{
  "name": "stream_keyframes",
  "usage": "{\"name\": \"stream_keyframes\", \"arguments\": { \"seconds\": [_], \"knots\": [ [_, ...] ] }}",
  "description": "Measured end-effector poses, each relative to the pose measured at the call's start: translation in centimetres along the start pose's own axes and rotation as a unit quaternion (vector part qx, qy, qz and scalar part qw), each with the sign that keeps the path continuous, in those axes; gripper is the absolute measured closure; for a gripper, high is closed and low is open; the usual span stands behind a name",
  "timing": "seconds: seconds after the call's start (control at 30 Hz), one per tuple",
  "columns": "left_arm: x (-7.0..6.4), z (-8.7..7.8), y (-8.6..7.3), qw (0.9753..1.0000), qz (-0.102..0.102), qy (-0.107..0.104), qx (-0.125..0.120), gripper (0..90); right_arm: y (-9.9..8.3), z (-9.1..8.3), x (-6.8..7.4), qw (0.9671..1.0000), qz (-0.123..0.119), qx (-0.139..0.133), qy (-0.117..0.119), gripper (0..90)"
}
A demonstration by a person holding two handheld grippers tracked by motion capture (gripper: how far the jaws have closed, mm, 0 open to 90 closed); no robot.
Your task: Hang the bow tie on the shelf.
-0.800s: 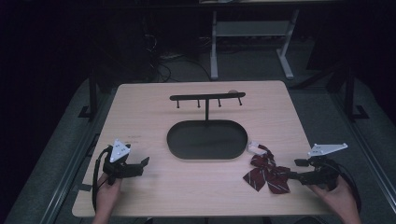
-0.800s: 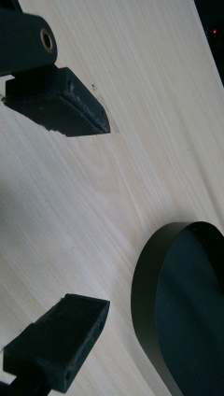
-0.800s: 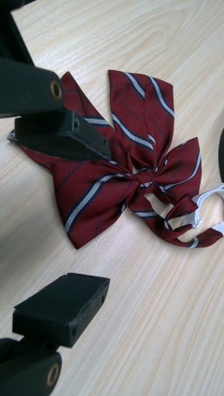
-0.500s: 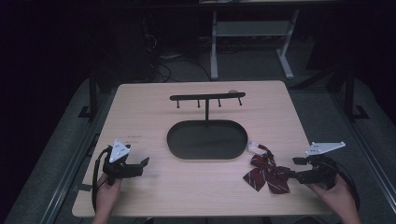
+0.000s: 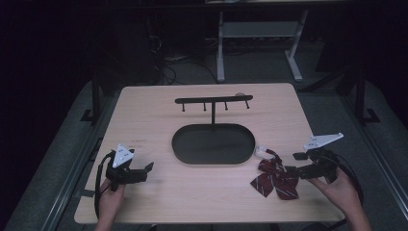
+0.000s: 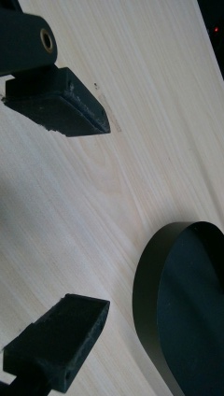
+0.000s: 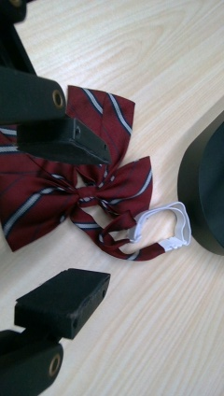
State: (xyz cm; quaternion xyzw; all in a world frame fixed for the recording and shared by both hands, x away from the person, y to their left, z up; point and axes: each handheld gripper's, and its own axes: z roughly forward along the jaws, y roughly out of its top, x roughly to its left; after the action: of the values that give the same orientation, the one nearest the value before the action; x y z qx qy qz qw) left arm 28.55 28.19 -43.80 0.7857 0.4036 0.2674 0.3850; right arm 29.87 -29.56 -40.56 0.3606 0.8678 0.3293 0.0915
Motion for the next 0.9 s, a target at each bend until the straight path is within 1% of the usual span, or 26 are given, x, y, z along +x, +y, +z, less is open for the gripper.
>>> {"name": "stream_keyframes", "arguments": {
  "seconds": [0.07,0.1,0.13,0.3,0.33,0.4,0.43,0.53,0.57,0.7,0.73,0.77,0.9],
  "knots": [
    [0.0,0.0,0.0,1.0000,0.001,0.000,-0.001,13.1,0.6,0.2,-0.1,1.0000,-0.005,0.005,-0.001,36.6],
    [0.0,-0.1,0.0,1.0000,0.002,0.000,-0.001,13.1,0.6,0.2,-0.1,1.0000,-0.005,0.005,-0.001,36.6],
    [0.0,-0.2,0.0,1.0000,0.001,0.002,-0.003,13.1,1.2,0.3,-0.1,0.9999,-0.006,0.012,0.000,36.8],
    [-0.1,-0.2,0.1,1.0000,0.002,0.002,-0.004,13.1,2.7,0.8,-0.4,0.9995,-0.014,0.026,0.004,37.3],
    [0.0,-0.2,0.1,1.0000,0.006,0.001,-0.003,13.1,3.0,0.9,-0.5,0.9994,-0.017,0.030,0.005,37.3],
    [0.0,-0.2,0.1,1.0000,0.007,0.001,-0.001,13.1,3.6,1.2,-0.8,0.9992,-0.022,0.032,0.006,37.3],
    [0.0,-0.2,0.1,1.0000,0.007,0.001,-0.001,13.1,3.8,1.3,-0.8,0.9991,-0.018,0.037,0.008,37.4],
    [0.0,-0.1,0.1,1.0000,0.004,0.001,-0.002,13.1,4.4,1.7,-1.0,0.9987,-0.020,0.046,0.009,37.8],
    [0.0,-0.1,0.1,1.0000,0.004,0.001,-0.003,13.1,4.9,2.1,-1.2,0.9982,-0.026,0.054,0.009,38.3],
    [0.0,-0.2,0.1,1.0000,0.003,0.002,-0.004,13.1,5.9,2.9,-1.5,0.9970,-0.035,0.069,0.007,40.0],
    [0.0,-0.2,0.1,1.0000,0.002,0.001,-0.004,13.1,6.2,3.2,-1.6,0.9966,-0.035,0.074,0.006,40.1],
    [0.0,-0.2,0.1,1.0000,0.005,0.001,0.001,13.1,6.5,3.4,-1.6,0.9961,-0.038,0.079,0.007,41.0],
    [0.0,-0.2,0.1,1.0000,0.005,0.001,0.000,13.1,7.3,4.3,-1.9,0.9943,-0.042,0.098,0.006,42.0]
  ]
}}
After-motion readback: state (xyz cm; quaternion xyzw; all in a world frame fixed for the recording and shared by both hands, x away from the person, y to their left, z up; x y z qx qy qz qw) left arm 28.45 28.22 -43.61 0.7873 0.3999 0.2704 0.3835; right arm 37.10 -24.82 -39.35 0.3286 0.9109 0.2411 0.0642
